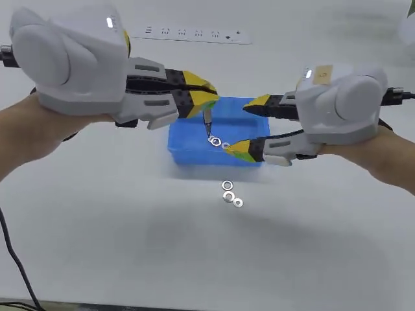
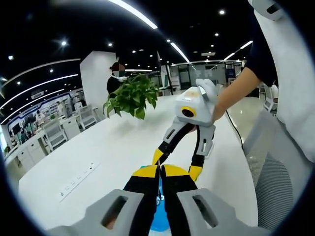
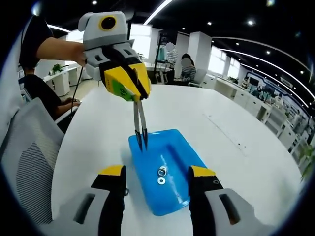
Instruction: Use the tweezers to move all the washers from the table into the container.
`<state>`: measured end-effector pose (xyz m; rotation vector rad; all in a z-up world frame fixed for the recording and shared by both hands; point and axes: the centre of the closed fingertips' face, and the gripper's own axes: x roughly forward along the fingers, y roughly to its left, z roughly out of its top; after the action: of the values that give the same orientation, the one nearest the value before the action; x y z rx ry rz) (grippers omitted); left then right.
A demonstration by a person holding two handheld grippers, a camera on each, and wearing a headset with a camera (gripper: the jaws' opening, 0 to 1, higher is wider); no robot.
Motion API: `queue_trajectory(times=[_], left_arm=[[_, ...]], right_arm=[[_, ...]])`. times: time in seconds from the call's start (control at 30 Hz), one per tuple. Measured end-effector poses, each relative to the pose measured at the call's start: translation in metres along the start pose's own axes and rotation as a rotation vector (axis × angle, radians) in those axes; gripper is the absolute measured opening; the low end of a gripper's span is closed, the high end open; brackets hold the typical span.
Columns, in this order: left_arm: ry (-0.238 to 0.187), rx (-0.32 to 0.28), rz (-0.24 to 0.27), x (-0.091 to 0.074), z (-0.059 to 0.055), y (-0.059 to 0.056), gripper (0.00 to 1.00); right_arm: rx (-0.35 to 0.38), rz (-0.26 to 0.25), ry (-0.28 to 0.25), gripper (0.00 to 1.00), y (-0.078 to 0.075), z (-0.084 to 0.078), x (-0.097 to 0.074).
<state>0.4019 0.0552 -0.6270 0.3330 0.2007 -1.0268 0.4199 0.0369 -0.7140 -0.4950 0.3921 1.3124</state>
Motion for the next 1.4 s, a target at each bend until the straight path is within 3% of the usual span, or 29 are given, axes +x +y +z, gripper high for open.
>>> queue_trajectory(times=[0.43,0.57,0.83,1.07,1.27,1.4], left_arm=[[-0.011,0.048,-0.052,-0.003,0.012,-0.027,0.05],[-0.006,0.044,-0.069,0.000,0.006,-0.038,0.05],[-0.001,0.039,-0.096,0.011,-0.001,-0.060,0.05],[-0.031,-0.012,-0.088,0.018,-0.006,-0.067,0.05],[-0.010,-0.039,-0.089,0.023,-0.024,-0.074,0.05],[-0.022,-0.084,-0.087,0.025,-0.035,-0.073,0.05]], right_arm=[[0.026,-0.002,-0.024,0.80,0.020,-0.018,-0.032],[0.054,0.030,-0.043,0.89,0.030,-0.023,-0.039],[0.098,0.061,-0.015,0.97,0.048,-0.044,-0.047],[0.117,0.088,-0.006,1.00,0.062,-0.052,-0.050],[0.132,0.120,-0.010,1.00,0.074,-0.056,-0.047],[0.152,0.121,-0.024,1.00,0.076,-0.055,-0.047]])
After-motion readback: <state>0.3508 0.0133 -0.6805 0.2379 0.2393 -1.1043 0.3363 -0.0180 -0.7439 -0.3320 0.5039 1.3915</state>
